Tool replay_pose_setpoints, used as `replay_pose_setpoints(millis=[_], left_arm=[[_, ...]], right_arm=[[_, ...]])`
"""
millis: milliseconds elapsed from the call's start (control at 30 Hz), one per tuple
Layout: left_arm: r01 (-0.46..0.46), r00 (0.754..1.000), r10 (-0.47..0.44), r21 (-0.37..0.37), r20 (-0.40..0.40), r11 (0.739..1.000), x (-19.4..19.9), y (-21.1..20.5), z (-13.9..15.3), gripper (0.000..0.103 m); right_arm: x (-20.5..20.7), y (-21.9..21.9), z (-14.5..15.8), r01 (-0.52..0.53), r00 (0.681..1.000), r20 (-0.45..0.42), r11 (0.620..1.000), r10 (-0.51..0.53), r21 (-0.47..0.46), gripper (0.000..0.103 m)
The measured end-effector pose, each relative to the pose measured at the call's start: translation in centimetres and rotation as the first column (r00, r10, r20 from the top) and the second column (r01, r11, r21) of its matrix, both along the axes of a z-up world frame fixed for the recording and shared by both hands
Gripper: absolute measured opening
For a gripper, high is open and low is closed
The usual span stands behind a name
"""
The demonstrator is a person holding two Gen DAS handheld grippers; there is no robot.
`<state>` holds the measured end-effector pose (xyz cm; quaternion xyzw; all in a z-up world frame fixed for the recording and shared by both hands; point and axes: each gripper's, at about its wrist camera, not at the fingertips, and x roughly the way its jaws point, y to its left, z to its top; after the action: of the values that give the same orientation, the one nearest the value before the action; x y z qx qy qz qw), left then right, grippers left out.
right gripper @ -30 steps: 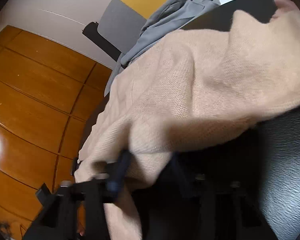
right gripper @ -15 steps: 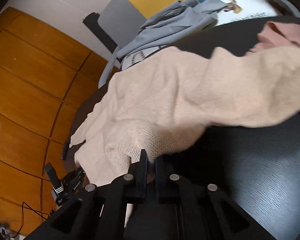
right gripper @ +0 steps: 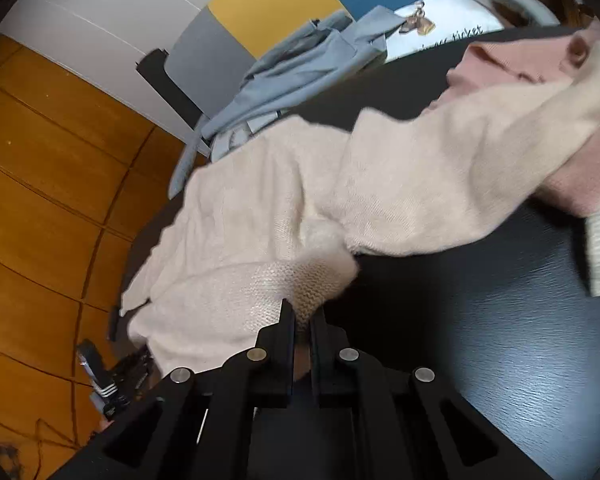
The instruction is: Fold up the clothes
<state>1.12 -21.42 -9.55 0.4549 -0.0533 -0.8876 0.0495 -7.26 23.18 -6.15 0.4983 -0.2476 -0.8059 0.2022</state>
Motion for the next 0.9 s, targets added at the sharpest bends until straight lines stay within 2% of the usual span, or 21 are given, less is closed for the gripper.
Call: replay_pose_setpoints(millis=[67,167,267,367,433,567,767,900], left_arm=[[0.001,1.0,-0.001,0.023,0.005,1.0,0.2,-0.3,0.2,0.02],[0.007,1.0,-0.007,0.058,0.004,0.998,0.8,-0.9,0.3,0.02],[0.001,1.0,-0.001,0.073,-0.005,0.997,1.5,-1.4,0.6,0.02],[-0.008,1.0,0.008,0.059,0.009,0.998,1.7,-1.7,0.4,0.02],[-0.012,1.0,0.011,0.078,0.018,0.997,1.9,-1.7,0.6,0.02],[0.059,0.997,-0.051,0.121,-0.063,0.991,2.6,-0.3,2.8,0.02],[0.1,0.994,-0.099,0.019,-0.048,0.995,-0.8,1.8,2.0,0.021],[0.127,0.991,-0.128,-0.053,-0.032,0.991,-3.2,3.2,1.3,0.021]], right_arm=[[-0.5,-1.4,-1.2,-0.003,1.0,0.011,0.999,0.002,0.043,0.007],[-1.0,-1.9,-2.3,0.015,0.999,0.031,1.0,-0.016,0.021,0.007],[-1.3,-2.0,-2.0,0.027,0.999,0.027,1.0,-0.028,0.016,0.007],[-0.8,-1.2,-0.5,0.028,1.0,-0.003,0.999,-0.028,0.029,0.007],[-0.1,-0.1,0.7,0.031,0.999,-0.019,0.999,-0.03,0.042,0.007],[1.0,1.1,2.9,0.027,0.999,-0.041,0.998,-0.025,0.048,0.007],[-0.6,-2.5,6.5,-0.041,0.988,-0.143,0.994,0.056,0.102,0.007],[-3.9,-7.2,5.1,-0.119,0.982,-0.132,0.986,0.134,0.116,0.007]])
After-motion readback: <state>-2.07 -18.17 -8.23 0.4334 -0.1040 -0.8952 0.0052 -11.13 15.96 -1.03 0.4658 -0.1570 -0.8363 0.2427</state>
